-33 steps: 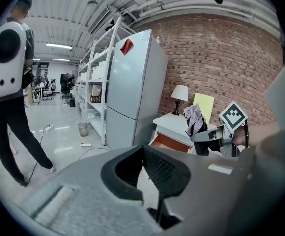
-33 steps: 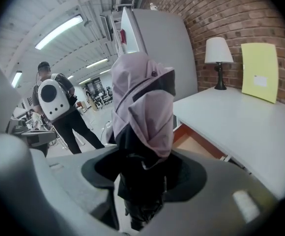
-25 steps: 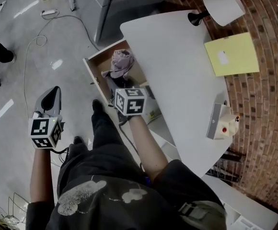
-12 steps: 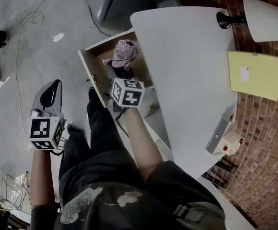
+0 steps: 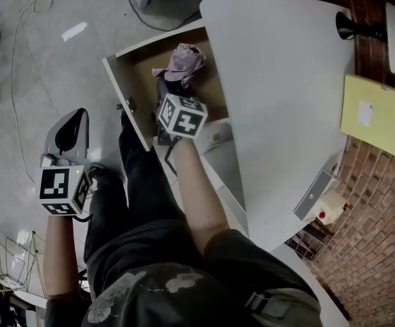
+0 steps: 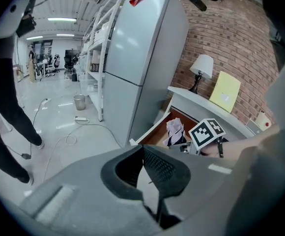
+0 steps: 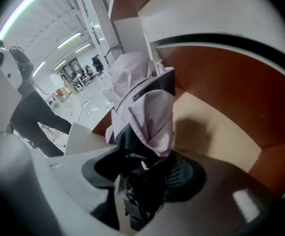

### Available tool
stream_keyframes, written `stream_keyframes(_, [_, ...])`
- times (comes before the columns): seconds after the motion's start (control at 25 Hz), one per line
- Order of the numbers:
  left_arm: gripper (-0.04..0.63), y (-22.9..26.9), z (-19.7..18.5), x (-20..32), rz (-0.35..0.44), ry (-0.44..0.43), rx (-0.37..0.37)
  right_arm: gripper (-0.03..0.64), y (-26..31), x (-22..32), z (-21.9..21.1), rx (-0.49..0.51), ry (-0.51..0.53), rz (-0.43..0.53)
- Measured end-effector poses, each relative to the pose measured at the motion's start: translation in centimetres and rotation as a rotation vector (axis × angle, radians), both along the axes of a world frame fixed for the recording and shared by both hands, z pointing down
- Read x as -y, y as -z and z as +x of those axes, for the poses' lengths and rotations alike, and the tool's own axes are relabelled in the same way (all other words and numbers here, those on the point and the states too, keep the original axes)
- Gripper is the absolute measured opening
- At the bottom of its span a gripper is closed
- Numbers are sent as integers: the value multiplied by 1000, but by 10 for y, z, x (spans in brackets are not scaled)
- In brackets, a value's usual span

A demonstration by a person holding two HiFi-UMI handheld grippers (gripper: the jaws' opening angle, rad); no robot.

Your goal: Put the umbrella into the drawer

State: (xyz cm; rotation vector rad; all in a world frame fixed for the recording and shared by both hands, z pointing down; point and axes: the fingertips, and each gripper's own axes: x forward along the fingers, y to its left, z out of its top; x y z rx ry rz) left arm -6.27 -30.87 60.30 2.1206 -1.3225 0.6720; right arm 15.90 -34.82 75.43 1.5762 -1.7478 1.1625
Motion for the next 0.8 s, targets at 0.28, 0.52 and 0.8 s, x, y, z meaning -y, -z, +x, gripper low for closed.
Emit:
stream_keyframes(0.28, [11, -27, 4, 1, -32, 1, -10, 247, -40, 0, 2, -25, 6, -69])
stream_keyframes(0.52, [11, -44, 8, 1, -56, -8, -16, 249, -60, -2, 10, -49, -12, -136])
stream_keyframes(0.8, [11, -44, 14, 1, -62, -23, -20, 258, -62, -3, 10, -117, 18, -174])
